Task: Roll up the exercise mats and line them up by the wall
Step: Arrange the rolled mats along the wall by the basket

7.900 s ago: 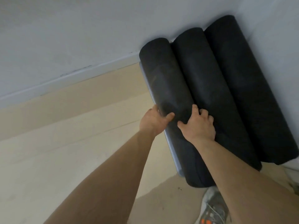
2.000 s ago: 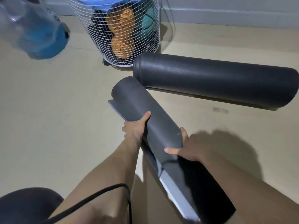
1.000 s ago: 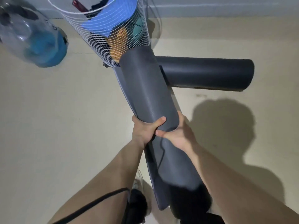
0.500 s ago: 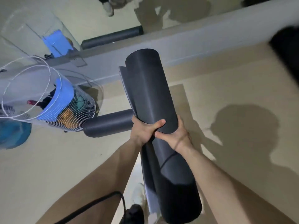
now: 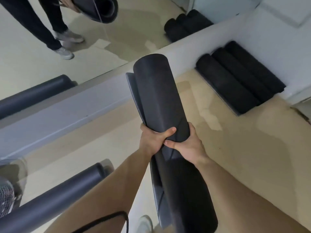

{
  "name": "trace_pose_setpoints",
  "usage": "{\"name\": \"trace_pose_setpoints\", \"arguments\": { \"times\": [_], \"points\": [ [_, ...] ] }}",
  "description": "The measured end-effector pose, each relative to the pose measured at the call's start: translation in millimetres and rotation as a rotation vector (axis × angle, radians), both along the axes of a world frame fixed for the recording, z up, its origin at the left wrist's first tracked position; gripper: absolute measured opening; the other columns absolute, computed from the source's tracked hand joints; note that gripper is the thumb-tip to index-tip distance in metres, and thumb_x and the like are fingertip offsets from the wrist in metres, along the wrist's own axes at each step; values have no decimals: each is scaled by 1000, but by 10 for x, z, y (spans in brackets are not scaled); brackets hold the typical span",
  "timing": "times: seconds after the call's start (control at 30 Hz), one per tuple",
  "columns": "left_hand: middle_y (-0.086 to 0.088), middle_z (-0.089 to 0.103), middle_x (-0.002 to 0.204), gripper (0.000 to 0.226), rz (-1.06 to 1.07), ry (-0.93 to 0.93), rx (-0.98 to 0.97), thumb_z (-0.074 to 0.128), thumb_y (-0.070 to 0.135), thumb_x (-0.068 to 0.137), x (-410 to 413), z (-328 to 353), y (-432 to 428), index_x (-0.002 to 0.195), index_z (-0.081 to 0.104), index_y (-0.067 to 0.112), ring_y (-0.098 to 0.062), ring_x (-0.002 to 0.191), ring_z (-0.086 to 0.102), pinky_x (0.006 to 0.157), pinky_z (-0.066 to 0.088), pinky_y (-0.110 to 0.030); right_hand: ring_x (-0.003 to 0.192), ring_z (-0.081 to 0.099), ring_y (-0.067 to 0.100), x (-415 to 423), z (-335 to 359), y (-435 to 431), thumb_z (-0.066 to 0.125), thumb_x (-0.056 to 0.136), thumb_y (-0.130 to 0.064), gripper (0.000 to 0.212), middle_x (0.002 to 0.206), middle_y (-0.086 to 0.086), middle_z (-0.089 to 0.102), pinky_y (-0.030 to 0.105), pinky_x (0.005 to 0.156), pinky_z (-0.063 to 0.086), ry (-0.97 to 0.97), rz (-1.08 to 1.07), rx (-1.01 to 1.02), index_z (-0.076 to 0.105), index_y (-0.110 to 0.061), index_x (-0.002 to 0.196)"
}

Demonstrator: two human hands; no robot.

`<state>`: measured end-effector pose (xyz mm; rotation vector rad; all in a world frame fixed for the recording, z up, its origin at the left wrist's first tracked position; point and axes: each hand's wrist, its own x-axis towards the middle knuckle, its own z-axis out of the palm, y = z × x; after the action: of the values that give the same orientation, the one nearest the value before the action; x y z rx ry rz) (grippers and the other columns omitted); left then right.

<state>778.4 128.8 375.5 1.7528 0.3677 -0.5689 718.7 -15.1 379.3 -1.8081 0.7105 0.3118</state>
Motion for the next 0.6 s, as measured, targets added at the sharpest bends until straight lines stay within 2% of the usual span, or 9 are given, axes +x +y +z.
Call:
{"name": "trace_pose_setpoints", "arguments": {
  "times": [0.07, 0.13, 0.23, 0.37, 0.47, 0.6],
  "points": [
    [6, 54, 133, 114, -25, -3, 4, 95, 55, 60, 255, -113, -570, 144, 28, 17, -16, 115, 57, 96, 50, -31, 102, 64, 5, 224, -117, -561, 96, 51, -54, 89, 110, -30, 64, 31, 91, 54, -12, -21, 5, 45, -48, 123],
    [6, 54, 134, 115, -51, -3, 3, 96, 55, 59, 533, -223, -1130, 144, 27, 18, -17, 118, 56, 101, 50, -35, 110, 62, 6, 464, -250, -1112, 94, 54, -55, 97, 121, -27, 62, 35, 98, 54, -25, -14, -19, 45, -43, 136],
    [7, 51, 133, 117, -58, 9, -3, 96, 55, 59, 946, -456, -1905, 145, 26, 18, -17, 118, 54, 102, 50, -36, 125, 57, 20, 860, -443, -1869, 92, 61, -59, 116, 142, -14, 54, 41, 104, 53, 18, 37, -97, 28, -36, 155],
    [7, 50, 133, 117, -39, 39, -43, 97, 53, 58, 1447, -967, -2754, 145, 25, 20, -18, 119, 53, 103, 51, -38, 133, 53, 25, 1399, -819, -2736, 92, 71, -49, 117, 148, -7, 51, 35, 102, 47, 56, 77, -142, 19, -30, 161],
    [7, 51, 133, 118, 24, 79, -64, 98, 52, 57, 1797, -1390, -3238, 145, 26, 19, -18, 120, 54, 103, 51, -38, 131, 55, 24, 1798, -1189, -3228, 92, 65, -56, 121, 145, -9, 54, 37, 103, 48, 104, 97, -170, 22, -34, 160],
    [8, 54, 133, 117, 96, 141, -101, 99, 55, 51, 2272, -1983, -3688, 140, 29, 25, -18, 123, 56, 104, 52, -40, 125, 59, 18, 2367, -1699, -3686, 87, 46, -74, 128, 138, -17, 59, 47, 104, 53, 146, 119, -209, 28, -43, 155]
  ]
}}
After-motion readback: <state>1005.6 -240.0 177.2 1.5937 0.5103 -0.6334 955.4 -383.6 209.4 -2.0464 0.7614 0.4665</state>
